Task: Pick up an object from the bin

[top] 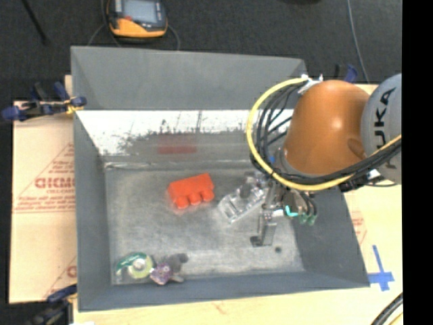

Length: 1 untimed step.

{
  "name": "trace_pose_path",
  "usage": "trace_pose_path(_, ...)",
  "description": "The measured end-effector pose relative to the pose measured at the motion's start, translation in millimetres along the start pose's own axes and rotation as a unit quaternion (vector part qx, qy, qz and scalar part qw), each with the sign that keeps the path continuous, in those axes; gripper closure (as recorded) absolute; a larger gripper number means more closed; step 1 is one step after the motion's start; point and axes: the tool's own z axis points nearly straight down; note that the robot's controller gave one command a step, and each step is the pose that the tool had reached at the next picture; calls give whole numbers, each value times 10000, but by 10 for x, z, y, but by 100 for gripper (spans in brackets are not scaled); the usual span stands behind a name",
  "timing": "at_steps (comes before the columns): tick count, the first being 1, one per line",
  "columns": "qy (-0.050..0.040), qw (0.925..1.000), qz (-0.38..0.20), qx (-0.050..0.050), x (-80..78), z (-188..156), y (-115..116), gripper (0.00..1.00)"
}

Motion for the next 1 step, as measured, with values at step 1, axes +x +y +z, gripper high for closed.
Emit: trace_pose_path(1, -33, 9838, -1790, 1, -560, 662, 360, 0)
